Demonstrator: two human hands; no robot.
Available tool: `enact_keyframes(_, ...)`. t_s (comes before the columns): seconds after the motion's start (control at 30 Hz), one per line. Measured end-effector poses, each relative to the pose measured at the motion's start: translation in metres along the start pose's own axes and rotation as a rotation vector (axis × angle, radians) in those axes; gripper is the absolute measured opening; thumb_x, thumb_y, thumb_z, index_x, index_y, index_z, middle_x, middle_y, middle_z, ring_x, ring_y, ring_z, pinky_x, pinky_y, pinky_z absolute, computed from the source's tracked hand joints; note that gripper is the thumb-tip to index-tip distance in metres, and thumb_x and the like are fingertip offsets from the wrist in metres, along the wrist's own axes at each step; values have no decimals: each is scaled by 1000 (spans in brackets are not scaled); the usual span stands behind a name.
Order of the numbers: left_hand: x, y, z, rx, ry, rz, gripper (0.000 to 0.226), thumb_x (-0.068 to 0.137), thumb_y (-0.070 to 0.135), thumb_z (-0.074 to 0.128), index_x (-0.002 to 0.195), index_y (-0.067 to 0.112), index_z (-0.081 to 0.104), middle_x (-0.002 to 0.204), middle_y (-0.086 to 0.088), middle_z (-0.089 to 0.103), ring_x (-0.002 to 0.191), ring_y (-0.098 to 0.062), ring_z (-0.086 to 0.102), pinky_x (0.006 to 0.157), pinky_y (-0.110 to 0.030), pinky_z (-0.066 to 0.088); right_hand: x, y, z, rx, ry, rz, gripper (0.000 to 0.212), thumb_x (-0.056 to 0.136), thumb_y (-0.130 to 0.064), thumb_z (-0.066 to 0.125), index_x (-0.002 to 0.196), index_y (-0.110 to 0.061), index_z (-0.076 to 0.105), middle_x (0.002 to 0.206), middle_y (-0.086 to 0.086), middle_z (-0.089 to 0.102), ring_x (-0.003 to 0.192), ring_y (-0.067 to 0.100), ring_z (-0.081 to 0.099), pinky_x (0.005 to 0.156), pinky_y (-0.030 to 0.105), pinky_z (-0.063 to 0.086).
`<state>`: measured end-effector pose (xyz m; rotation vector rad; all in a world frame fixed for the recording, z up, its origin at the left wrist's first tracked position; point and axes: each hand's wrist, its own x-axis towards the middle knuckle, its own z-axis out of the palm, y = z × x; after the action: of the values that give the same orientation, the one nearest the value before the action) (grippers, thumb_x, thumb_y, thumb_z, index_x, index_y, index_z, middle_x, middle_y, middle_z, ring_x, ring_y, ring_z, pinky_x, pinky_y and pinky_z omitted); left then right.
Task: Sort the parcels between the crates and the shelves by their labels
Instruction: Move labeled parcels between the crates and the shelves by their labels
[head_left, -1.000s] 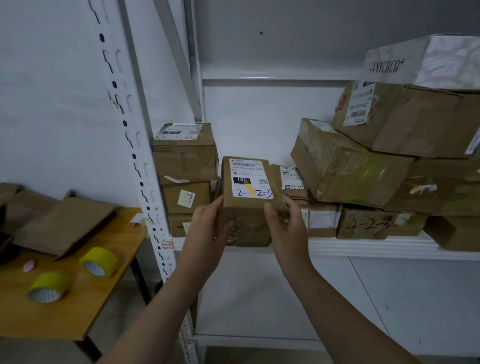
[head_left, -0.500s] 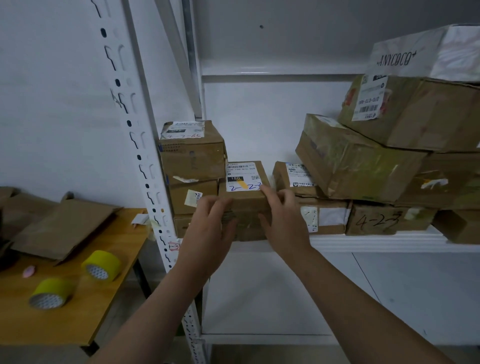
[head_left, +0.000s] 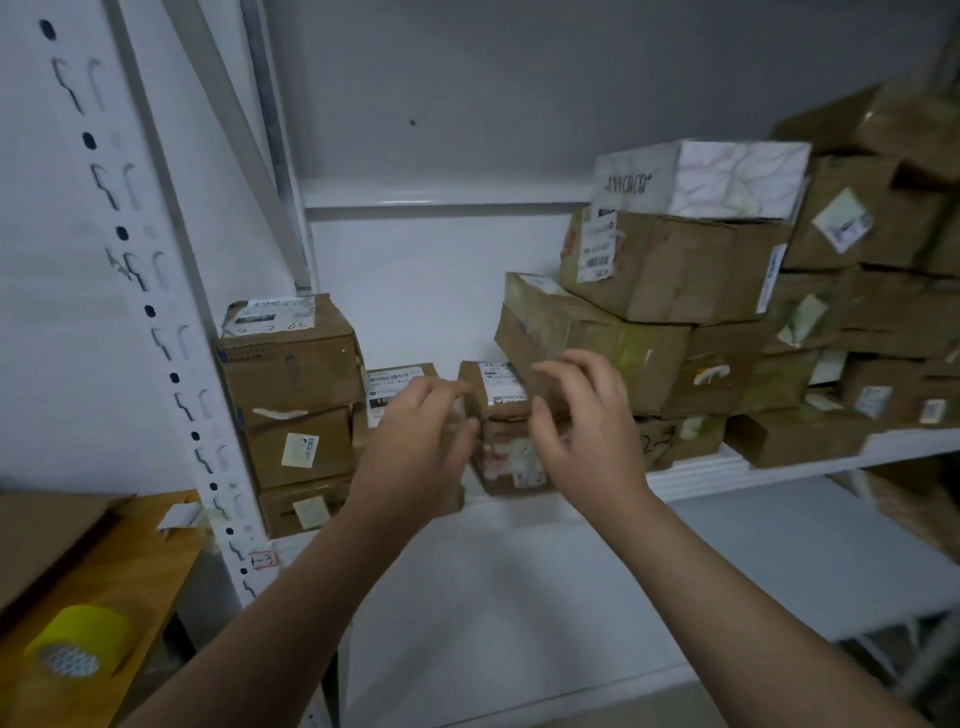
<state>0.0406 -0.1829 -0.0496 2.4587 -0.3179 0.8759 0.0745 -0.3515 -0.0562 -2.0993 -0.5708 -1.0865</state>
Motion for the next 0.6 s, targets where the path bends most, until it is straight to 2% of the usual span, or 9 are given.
enact_keyframes(0.07, 14, 21, 7, -41, 17, 38, 33, 94, 25, 54, 127, 21, 54, 125, 5, 50, 108, -4, 42, 89, -19, 32, 16, 14, -24, -25, 50, 0, 27, 82, -9, 63, 109, -9, 65, 118, 10, 54, 110, 21, 45, 92, 32, 38)
enact_keyframes(0.23, 51, 76, 35, -154, 42, 63, 34, 94, 30, 52, 128, 26, 51, 124, 8, 45, 113, -7, 45, 96, -24, 38, 49, 65, -83, -87, 117, 71, 33, 83, -10, 65, 116, -11, 61, 128, 13, 46, 121, 27, 40, 101, 42, 37)
enact_keyframes(0.37, 99, 121, 57, -131, 115, 136, 42, 93, 32, 54, 134, 23, 46, 129, 3, 42, 122, -11, 38, 98, -20, 28, 85, 106, -124, -191, 117, 106, 44, 86, -20, 62, 128, -15, 51, 139, 13, 36, 130, 29, 32, 108, 47, 30)
enact_keyframes(0.5, 157, 159, 66, -121, 229, 77, 58, 93, 38, 54, 144, 23, 31, 139, -5, 45, 128, -24, 37, 104, -35, 32, 137, 132, -151, -245, 78, 137, 60, 91, -32, 56, 145, -19, 32, 153, 16, 20, 141, 33, 18, 115, 46, 17)
enact_keyframes(0.6, 196, 174, 68, -92, 184, -40, 72, 92, 48, 50, 150, 25, 14, 124, -14, 59, 118, -34, 51, 100, -48, 41, 170, 148, -162, -263, -39, 171, 70, 93, -44, 50, 151, -28, 15, 159, 18, 6, 146, 34, 2, 117, 48, 3)
